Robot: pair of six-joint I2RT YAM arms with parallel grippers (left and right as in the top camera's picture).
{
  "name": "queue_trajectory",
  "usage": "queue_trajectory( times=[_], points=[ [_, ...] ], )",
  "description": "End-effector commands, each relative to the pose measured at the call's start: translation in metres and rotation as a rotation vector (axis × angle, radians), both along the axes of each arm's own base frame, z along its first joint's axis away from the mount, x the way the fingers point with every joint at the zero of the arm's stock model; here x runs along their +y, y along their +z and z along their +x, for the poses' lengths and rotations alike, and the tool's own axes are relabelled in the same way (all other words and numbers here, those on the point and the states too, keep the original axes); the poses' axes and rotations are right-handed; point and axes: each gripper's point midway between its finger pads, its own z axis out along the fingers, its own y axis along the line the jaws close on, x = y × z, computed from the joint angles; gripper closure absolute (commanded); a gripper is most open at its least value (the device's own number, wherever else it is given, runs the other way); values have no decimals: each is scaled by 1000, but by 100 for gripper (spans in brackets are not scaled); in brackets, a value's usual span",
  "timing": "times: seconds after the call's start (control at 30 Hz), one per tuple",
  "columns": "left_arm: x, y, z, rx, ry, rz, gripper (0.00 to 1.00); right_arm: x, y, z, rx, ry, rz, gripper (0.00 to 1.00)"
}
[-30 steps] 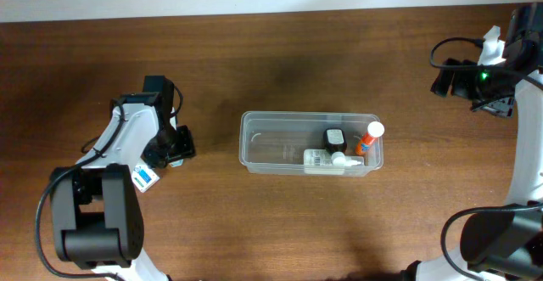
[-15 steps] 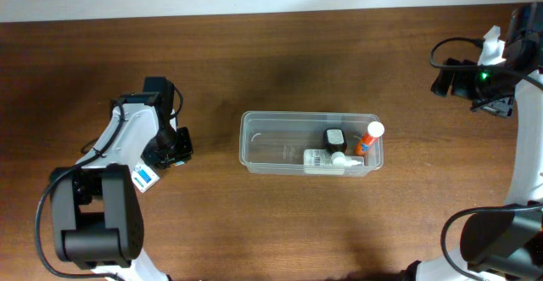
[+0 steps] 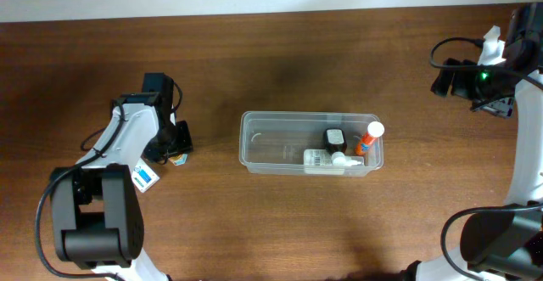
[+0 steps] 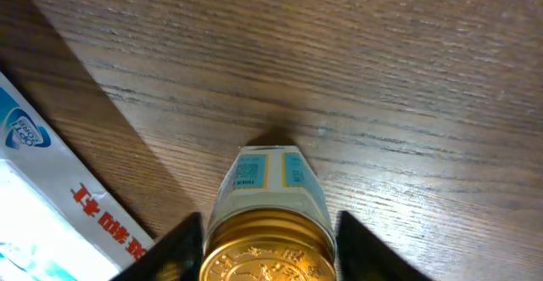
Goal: Pack container
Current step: 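Grasp the gold-capped jar with the left gripper, then place the gold-capped jar into the container with the left gripper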
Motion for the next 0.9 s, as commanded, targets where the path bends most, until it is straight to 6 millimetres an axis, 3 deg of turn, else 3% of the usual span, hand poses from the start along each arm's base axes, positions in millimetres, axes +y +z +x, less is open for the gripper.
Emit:
queue_trajectory(
  times=[0.0, 0.33, 0.5, 0.7, 0.87],
  points=[
    [3, -3, -3, 13, 1, 10, 56, 2, -4, -1, 10, 3, 13, 2],
    [2, 1, -15, 54, -1, 8, 72, 2, -4, 0, 10, 3, 13, 2],
    [-14, 45, -7, -55, -44, -3, 72, 2, -4, -1, 10, 3, 13, 2],
    [-93, 132, -1, -276, -197, -167, 73, 2, -4, -1, 11, 4, 13, 2],
    [-158, 166, -16, -364, -340, -228, 73, 2, -4, -1, 10, 5, 16, 2]
  ],
)
